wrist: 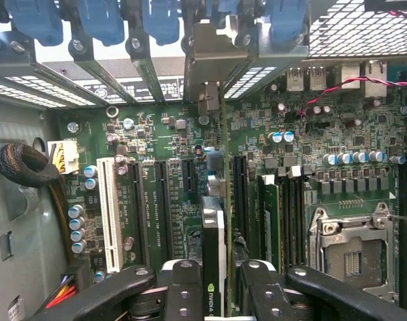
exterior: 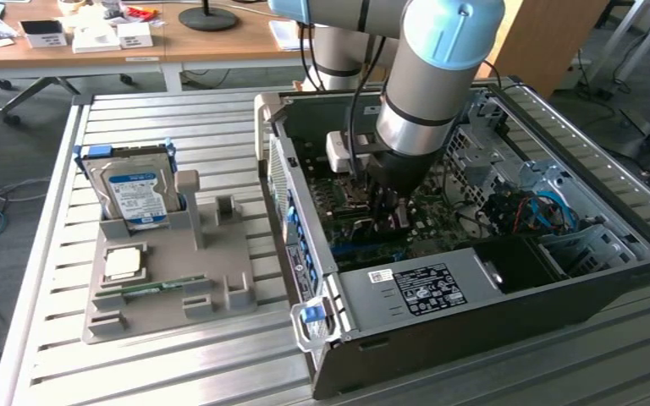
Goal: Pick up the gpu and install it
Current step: 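Insert the gpu into the slot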
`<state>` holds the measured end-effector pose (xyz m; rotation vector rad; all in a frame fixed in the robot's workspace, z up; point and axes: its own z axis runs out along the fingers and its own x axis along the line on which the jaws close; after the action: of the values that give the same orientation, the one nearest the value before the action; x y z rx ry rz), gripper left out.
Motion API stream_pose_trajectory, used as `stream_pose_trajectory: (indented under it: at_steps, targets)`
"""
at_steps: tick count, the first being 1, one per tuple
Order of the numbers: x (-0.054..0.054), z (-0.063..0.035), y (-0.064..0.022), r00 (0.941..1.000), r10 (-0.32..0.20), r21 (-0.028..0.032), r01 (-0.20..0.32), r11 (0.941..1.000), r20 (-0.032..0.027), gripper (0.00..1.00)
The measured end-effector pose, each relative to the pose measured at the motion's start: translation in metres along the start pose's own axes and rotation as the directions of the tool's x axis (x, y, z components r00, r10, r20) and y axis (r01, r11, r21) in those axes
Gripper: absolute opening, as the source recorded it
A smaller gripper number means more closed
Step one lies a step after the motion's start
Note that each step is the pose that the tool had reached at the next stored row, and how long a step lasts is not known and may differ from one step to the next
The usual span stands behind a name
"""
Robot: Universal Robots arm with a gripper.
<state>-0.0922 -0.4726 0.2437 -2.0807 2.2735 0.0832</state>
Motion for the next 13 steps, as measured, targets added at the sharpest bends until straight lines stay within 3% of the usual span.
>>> stream_pose_trajectory:
  at_steps: [13]
  targets:
    - [0.0, 0.0004, 0.0, 1.0, 0.0, 0.0001, 0.0, 1.0, 0.0003, 0.27]
